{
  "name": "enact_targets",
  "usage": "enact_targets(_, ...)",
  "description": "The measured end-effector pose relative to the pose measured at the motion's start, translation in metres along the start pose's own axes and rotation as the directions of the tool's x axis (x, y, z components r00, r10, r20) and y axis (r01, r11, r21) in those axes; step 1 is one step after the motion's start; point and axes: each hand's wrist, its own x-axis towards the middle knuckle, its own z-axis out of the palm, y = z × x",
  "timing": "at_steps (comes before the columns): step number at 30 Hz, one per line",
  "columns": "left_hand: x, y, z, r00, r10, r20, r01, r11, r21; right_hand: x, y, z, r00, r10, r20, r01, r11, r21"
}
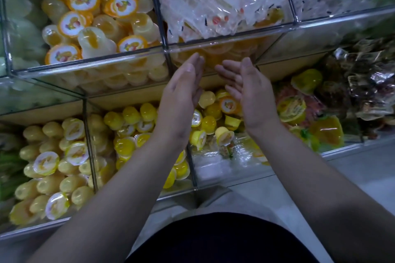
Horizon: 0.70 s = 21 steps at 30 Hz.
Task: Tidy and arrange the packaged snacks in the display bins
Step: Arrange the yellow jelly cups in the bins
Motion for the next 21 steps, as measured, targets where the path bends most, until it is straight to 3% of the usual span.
enact_targets(9, 0.021, -0.025, 0.034, 0.993, -0.097, -0.065, 0.097, 0.995, -0.003, 0.022, 0.025, -0.04, 0.996, 0.088, -0.031, -0.09, 0.994, -0.07)
enact_targets(16, 0.042, -0.056, 0.049, 0.972, -0.208, -0.112, 0.205, 0.978, -0.037, 0.04, 0.045, -0.063, 0.969, 0.219, -0.115, -0.228, 0.971, -0.069)
enact_targets(21, 0.06, -0.079, 0.052, 0.956, -0.269, -0.122, 0.274, 0.961, 0.027, 0.051, 0.055, -0.07, 0.938, 0.323, -0.127, -0.335, 0.939, -0.079)
